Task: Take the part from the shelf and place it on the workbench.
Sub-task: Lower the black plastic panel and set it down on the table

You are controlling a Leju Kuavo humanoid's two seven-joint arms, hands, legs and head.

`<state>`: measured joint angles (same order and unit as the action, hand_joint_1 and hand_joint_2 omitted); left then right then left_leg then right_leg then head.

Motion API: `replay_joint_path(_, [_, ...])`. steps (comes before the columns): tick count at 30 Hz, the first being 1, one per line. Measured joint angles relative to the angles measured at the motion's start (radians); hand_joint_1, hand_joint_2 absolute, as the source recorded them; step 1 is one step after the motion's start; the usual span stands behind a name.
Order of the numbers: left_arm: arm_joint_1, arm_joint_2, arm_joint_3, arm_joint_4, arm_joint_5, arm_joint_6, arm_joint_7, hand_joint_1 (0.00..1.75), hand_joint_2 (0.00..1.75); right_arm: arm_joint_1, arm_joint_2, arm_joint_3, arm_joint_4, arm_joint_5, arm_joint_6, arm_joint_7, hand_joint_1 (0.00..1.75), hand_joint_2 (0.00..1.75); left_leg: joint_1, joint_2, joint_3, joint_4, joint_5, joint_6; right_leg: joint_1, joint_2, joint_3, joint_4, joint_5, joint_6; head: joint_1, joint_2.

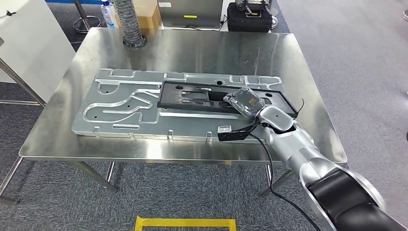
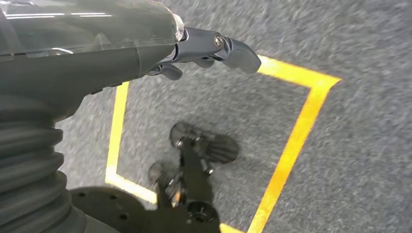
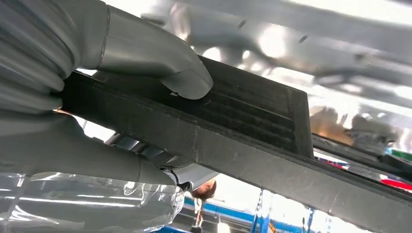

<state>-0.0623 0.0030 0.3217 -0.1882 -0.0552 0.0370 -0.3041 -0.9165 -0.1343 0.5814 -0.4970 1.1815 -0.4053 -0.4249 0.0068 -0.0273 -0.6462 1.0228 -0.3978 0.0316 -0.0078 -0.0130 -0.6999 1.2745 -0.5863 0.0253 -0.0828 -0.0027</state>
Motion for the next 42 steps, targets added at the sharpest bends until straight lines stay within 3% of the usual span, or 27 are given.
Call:
replay_joint_path(1, [-0.001,0.001,-0.004,0.000,-0.007,0.006,-0.005,0.00,1.75,0.013,0.007,0.001,0.010,0.005,-0.012,0.000,1.75,1.75,-0.001,-0.002,0.003,0.000,-0.003,0.001,0.000,0.002,-0.026,0.036,0.000,0.000,0.000,0.000])
replay_joint_path(2, [-0.002,0.002,-0.009,0.000,-0.013,0.012,-0.009,0.00,1.75,0.024,0.012,0.003,0.018,0.010,-0.020,0.000,1.75,1.75,-0.001,-0.004,0.007,0.000,-0.005,0.001,-0.001,0.002,-0.033,0.033,0.020,-0.001,0.000,0.000])
replay_joint_path(4, [-0.003,0.002,-0.016,-0.001,-0.020,0.022,-0.016,0.00,1.75,0.037,0.019,0.006,0.029,0.016,-0.034,-0.001,0.87,0.87,-0.003,-0.008,0.019,0.001,-0.013,-0.001,0.000,0.001,0.007,-0.079,0.102,-0.009,0.000,0.000])
replay_joint_path(6, [-0.005,0.002,-0.020,-0.001,-0.023,0.032,-0.021,0.00,1.75,0.038,0.023,0.007,0.038,0.019,-0.043,-0.004,0.00,0.00,-0.007,-0.010,0.025,0.002,-0.019,-0.009,0.006,-0.005,0.061,-0.202,0.154,-0.020,0.000,0.000])
replay_joint_path(8, [-0.006,0.003,-0.020,-0.001,-0.024,0.041,-0.025,0.00,1.75,0.039,0.025,0.008,0.045,0.020,-0.045,-0.013,0.00,0.00,-0.008,-0.010,0.026,0.001,-0.023,-0.018,0.013,-0.009,0.081,-0.245,0.155,-0.026,0.000,0.000])
replay_joint_path(11, [-0.003,0.006,-0.020,-0.001,-0.024,0.047,-0.026,0.00,1.75,0.043,0.025,0.009,0.052,0.017,-0.043,-0.020,0.00,0.00,-0.007,-0.005,0.025,0.013,-0.036,-0.034,0.008,-0.010,0.092,-0.262,0.157,-0.037,0.000,0.000])
replay_joint_path(13, [-0.001,0.009,-0.020,-0.001,-0.026,0.048,-0.027,0.00,0.87,0.045,0.022,0.009,0.057,0.013,-0.043,-0.021,0.00,0.00,-0.005,0.002,-0.009,0.093,-0.084,-0.044,0.005,-0.017,0.102,-0.272,0.159,-0.044,0.000,0.000])
replay_joint_path(15, [0.001,0.010,-0.020,-0.001,-0.029,0.049,-0.027,0.00,0.00,0.048,0.016,0.009,0.062,0.005,-0.043,-0.022,0.00,0.00,-0.004,0.007,-0.071,0.220,-0.142,-0.052,0.005,-0.021,0.104,-0.273,0.158,-0.048,0.000,0.000])
replay_joint_path(16, [0.003,0.011,-0.020,-0.001,-0.030,0.049,-0.027,0.00,0.00,0.050,0.014,0.009,0.064,0.001,-0.044,-0.023,0.00,0.00,-0.003,0.008,-0.094,0.263,-0.154,-0.055,0.005,-0.022,0.105,-0.273,0.157,-0.048,0.000,0.000])
replay_joint_path(17, [0.004,0.011,-0.020,-0.001,-0.031,0.049,-0.026,0.00,0.00,0.053,0.013,0.009,0.067,-0.005,-0.045,-0.025,0.00,0.00,-0.001,0.009,-0.101,0.272,-0.147,-0.057,0.004,-0.023,0.105,-0.272,0.156,-0.047,0.000,0.000])
replay_joint_path(18, [0.005,0.011,-0.020,-0.001,-0.032,0.050,-0.025,0.00,0.00,0.055,0.013,0.009,0.068,-0.016,-0.051,-0.031,0.00,0.00,0.001,0.009,-0.088,0.242,-0.123,-0.059,0.003,-0.023,0.106,-0.270,0.155,-0.045,0.000,0.000])
replay_joint_path(20, [0.004,0.012,-0.020,-0.001,-0.035,0.050,-0.023,0.00,0.00,0.056,0.013,0.004,0.067,-0.058,-0.074,-0.057,0.00,0.00,0.006,0.008,-0.024,0.108,-0.058,-0.061,0.002,-0.022,0.107,-0.263,0.149,-0.037,0.000,0.000])
replay_joint_path(22, [0.005,0.012,-0.020,-0.001,-0.038,0.051,-0.021,0.00,0.00,0.056,0.012,-0.016,0.059,-0.135,-0.100,-0.107,0.00,0.00,0.007,0.004,0.019,0.018,-0.026,-0.051,0.004,-0.019,0.106,-0.253,0.143,-0.026,0.000,0.000])
replay_joint_path(26, [0.006,0.012,-0.020,-0.001,-0.043,0.052,-0.020,0.00,0.00,0.067,0.013,-0.081,-0.001,-0.347,-0.071,-0.214,0.00,0.00,0.002,0.001,0.025,0.004,-0.020,-0.021,0.001,-0.016,0.101,-0.242,0.132,-0.005,0.000,0.000])
replay_joint_path(28, [0.004,0.012,-0.020,-0.001,-0.048,0.051,-0.019,0.00,0.00,0.091,0.017,-0.108,-0.080,-0.509,-0.003,-0.225,0.00,0.00,0.004,0.000,0.028,0.001,-0.017,-0.010,-0.002,-0.009,0.069,-0.167,0.084,0.000,0.000,0.000])
replay_joint_path(30, [0.005,0.012,-0.020,-0.001,-0.051,0.051,-0.019,0.00,0.00,0.135,0.019,-0.126,-0.216,-0.751,0.099,-0.226,0.00,0.00,0.002,0.000,0.028,0.001,-0.018,-0.005,-0.004,0.000,0.007,-0.028,0.020,0.001,0.000,0.000])
replay_joint_path(31, [0.007,0.012,-0.020,-0.001,-0.052,0.050,-0.019,0.00,0.00,0.161,0.021,-0.135,-0.300,-0.883,0.150,-0.226,0.00,0.00,0.000,0.001,0.028,0.001,-0.019,-0.003,-0.004,0.002,-0.019,0.026,0.003,0.001,0.000,0.000])
replay_joint_path(32, [0.009,0.011,-0.020,-0.001,-0.051,0.050,-0.019,0.00,0.00,0.185,0.024,-0.148,-0.382,-0.993,0.188,-0.226,0.00,0.00,-0.002,0.002,0.029,0.001,-0.020,-0.002,-0.004,0.003,-0.031,0.047,0.005,0.000,0.000,0.000])
replay_joint_path(33, [0.011,0.011,-0.019,-0.001,-0.050,0.049,-0.020,0.00,0.00,0.207,0.029,-0.165,-0.462,-1.076,0.210,-0.226,0.00,0.00,-0.003,0.004,0.031,0.001,-0.021,-0.002,-0.003,0.003,-0.023,0.026,0.026,-0.003,0.000,0.000])
replay_joint_path(35, [0.015,0.009,-0.016,-0.001,-0.041,0.047,-0.024,0.00,0.00,0.252,0.044,-0.222,-0.636,-1.152,0.201,-0.226,0.00,0.00,-0.006,0.007,0.036,0.001,-0.024,-0.003,0.003,-0.004,0.042,-0.112,0.095,-0.016,0.000,0.000])
replay_joint_path(37, [0.022,0.005,-0.009,-0.001,-0.023,0.042,-0.031,0.00,0.00,0.298,0.067,-0.301,-0.811,-1.138,0.129,-0.226,0.00,0.00,-0.009,0.011,0.039,0.002,-0.028,-0.008,0.014,-0.015,0.096,-0.231,0.134,-0.029,0.000,0.000])
replay_joint_path(39, [0.031,0.000,0.004,0.000,-0.002,0.032,-0.042,0.00,0.00,0.350,0.096,-0.395,-0.957,-1.071,0.025,-0.226,0.00,0.00,-0.008,0.019,0.042,0.001,-0.031,-0.018,0.022,-0.011,0.105,-0.257,0.135,-0.034,0.000,0.000])
replay_joint_path(42, [0.041,-0.007,0.033,0.000,0.034,0.006,-0.063,0.00,0.00,0.457,0.117,-0.565,-1.101,-0.963,-0.072,-0.226,0.00,0.00,-0.005,0.032,0.041,0.023,-0.057,-0.027,0.016,0.003,0.122,-0.277,0.144,-0.044,0.000,0.000])
